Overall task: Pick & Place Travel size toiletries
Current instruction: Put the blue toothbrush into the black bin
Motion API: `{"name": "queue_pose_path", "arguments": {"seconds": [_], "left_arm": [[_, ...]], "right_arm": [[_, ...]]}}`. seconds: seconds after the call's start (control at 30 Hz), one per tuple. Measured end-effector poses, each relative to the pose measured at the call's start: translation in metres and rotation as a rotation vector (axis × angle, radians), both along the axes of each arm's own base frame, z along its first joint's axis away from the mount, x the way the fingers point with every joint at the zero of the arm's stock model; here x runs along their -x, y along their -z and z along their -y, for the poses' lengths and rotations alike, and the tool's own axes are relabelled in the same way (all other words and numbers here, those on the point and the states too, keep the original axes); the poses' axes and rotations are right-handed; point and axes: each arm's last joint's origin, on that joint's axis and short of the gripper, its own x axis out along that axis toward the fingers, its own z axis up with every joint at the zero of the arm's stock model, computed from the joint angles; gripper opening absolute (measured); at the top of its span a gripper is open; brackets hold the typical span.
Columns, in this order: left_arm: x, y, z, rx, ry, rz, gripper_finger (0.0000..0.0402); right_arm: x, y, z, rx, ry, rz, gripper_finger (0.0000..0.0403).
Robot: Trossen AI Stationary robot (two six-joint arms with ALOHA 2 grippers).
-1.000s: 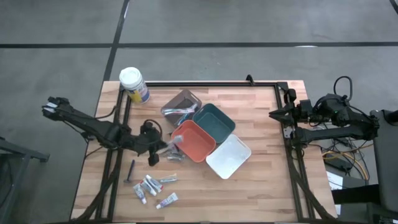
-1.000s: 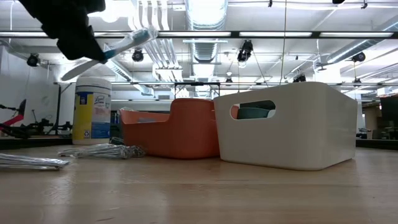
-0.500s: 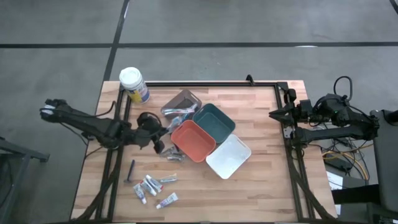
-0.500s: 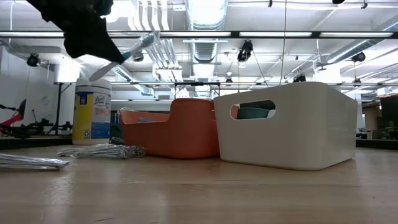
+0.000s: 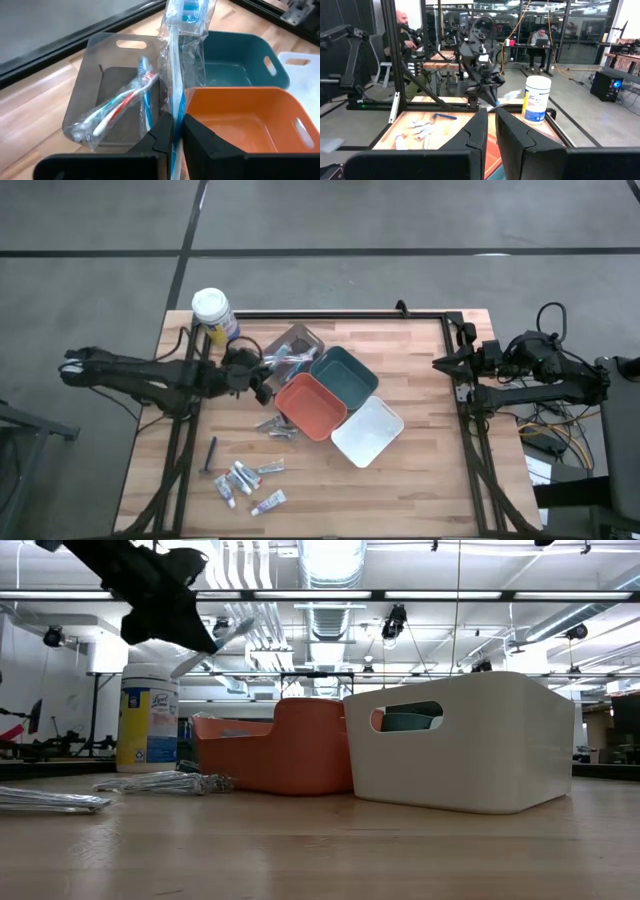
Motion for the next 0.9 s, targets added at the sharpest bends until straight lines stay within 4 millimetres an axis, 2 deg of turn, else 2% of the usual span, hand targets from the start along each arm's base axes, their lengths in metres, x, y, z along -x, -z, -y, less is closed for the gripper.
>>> {"name": "queue_pose_path", "arguments": {"seconds": [0.2, 0.53, 0.7, 0.9], "left_arm": [[-0.011, 0.004, -0.025, 0.052, 0.034, -0.011, 0.003], [-0.028, 0.002, -0.066, 0.048, -0.027, -0.085, 0.003], [-0.041, 0.012, -0.084, 0.052, -0.034, -0.166, 0.003], [-0.055, 0.027, -0.096, 0.061, -0.014, -0.244, 0.003]], "right_arm": [[0.0, 0.0, 0.0, 0.001, 0.0, 0.0, 0.0034], [0.0, 0.0, 0.0, 0.002, 0.0, 0.0, 0.0034], [0.0, 0.0, 0.0, 0.002, 0.0, 0.0, 0.0034], [0.0, 0.0, 0.0, 0.0, 0.0, 0.0, 0.0034]]}}
